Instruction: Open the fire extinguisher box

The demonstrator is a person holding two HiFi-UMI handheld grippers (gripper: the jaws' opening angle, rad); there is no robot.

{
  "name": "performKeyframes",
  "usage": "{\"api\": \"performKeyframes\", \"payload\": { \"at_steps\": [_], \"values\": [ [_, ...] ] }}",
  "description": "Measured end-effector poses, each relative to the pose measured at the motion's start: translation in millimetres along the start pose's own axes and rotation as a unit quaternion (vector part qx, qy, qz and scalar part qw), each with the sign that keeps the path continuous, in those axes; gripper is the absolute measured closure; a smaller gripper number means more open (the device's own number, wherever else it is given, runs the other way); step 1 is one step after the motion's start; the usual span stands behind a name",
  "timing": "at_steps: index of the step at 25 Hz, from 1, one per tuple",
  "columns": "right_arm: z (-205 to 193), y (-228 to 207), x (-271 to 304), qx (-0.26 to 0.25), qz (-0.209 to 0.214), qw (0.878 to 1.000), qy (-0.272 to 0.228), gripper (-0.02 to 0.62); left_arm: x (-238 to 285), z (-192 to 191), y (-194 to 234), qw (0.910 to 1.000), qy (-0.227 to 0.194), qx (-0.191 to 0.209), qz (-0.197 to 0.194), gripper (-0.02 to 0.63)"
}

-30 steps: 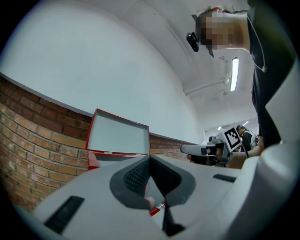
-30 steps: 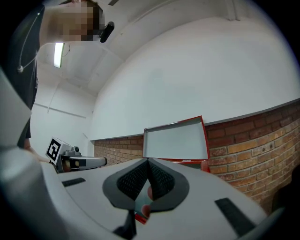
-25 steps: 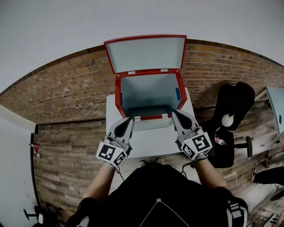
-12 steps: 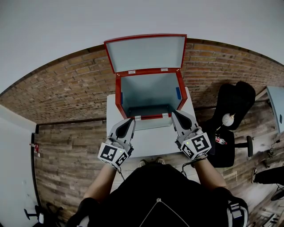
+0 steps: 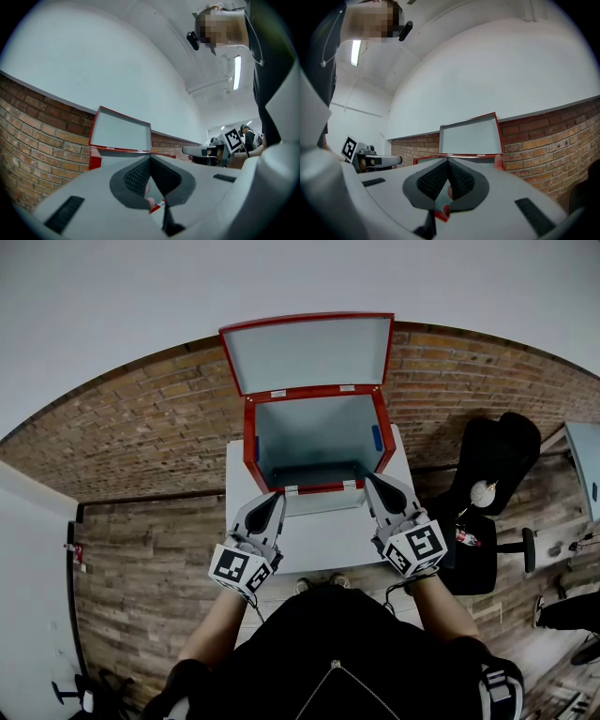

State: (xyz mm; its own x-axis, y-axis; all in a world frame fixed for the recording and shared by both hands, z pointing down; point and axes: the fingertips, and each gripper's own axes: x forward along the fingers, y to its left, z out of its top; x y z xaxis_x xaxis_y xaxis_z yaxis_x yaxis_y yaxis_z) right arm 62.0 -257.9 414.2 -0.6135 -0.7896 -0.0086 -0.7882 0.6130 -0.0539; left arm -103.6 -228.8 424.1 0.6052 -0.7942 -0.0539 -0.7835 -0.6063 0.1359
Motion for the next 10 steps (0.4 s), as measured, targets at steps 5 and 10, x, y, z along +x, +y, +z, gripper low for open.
{"api": "performKeyframes", "payload": {
  "at_steps": [5,10],
  "values": [
    [-5.0,-4.9,2.0,0.002,0.001,1.000,0.008,0.577,2.8,-1.9,2.9,1.0000,0.000,-0.002,0.005,0.557],
    [-8.6,-9.2,2.5,0.004,-0.002,1.000,0.010,0.577,3.9,-4.6,5.1,1.0000,0.002,-0.003,0.009,0.557]
  ]
}}
